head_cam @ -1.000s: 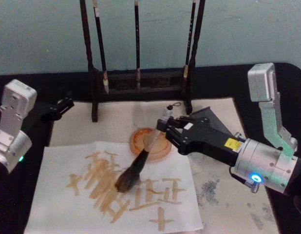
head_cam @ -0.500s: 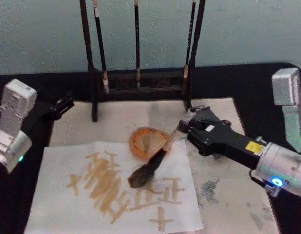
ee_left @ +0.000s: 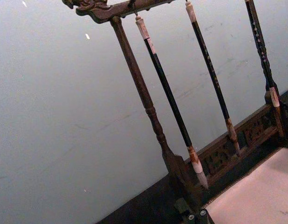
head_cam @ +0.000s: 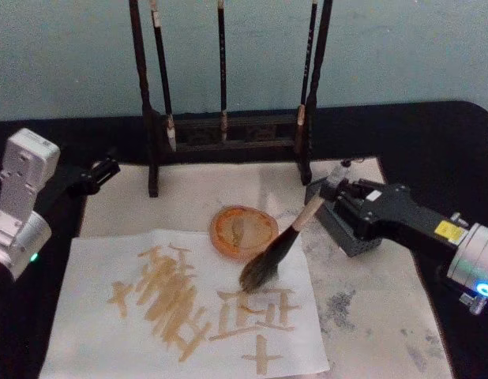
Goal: Pick up the brush from the inkstone, write on the paper, then place the brush back to its original position.
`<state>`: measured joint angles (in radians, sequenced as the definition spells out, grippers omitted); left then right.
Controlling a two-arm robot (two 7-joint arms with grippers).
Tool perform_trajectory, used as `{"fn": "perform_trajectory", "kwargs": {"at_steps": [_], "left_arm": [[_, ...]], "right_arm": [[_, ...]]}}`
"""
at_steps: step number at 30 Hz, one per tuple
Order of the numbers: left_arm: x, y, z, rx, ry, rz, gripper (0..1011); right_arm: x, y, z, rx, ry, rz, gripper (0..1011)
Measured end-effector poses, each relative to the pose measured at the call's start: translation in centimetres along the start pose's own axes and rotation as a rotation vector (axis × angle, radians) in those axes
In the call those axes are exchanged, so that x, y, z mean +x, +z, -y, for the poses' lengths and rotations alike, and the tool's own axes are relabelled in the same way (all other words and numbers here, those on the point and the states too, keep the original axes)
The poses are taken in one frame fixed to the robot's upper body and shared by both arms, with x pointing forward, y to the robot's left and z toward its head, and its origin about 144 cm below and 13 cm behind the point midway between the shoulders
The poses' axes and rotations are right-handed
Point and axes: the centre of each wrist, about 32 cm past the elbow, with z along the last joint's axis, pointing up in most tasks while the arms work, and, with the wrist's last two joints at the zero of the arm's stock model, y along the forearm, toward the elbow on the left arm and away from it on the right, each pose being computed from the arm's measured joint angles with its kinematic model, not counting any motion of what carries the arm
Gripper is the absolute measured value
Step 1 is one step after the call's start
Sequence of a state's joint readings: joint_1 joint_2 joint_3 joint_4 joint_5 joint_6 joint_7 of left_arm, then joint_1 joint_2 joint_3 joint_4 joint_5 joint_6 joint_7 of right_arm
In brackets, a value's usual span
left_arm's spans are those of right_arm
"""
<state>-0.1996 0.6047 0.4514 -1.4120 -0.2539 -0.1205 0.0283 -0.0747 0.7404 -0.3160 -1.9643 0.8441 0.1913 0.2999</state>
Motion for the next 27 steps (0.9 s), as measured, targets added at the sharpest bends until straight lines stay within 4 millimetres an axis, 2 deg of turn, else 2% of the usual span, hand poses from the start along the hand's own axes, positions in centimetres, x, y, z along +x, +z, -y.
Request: {"fn": "perform_trajectory", "kwargs": {"at_steps": [7,15,27], "left_arm": [[0.0,0.0,0.0,0.000,0.000,0.000,1002],[0.0,0.0,0.0,0.000,0.000,0.000,1002],[0.0,0.0,0.0,0.000,0.000,0.000,1002]], "right_arm": [[-0.6,0.9,0.0,0.044,0.030,0.000,166],[-1.8,1.3,-1.6,0.082,0.126,-0.012,166],[-2.1,0.0,-4.3,0.025,0.171,-0.038,166]]}}
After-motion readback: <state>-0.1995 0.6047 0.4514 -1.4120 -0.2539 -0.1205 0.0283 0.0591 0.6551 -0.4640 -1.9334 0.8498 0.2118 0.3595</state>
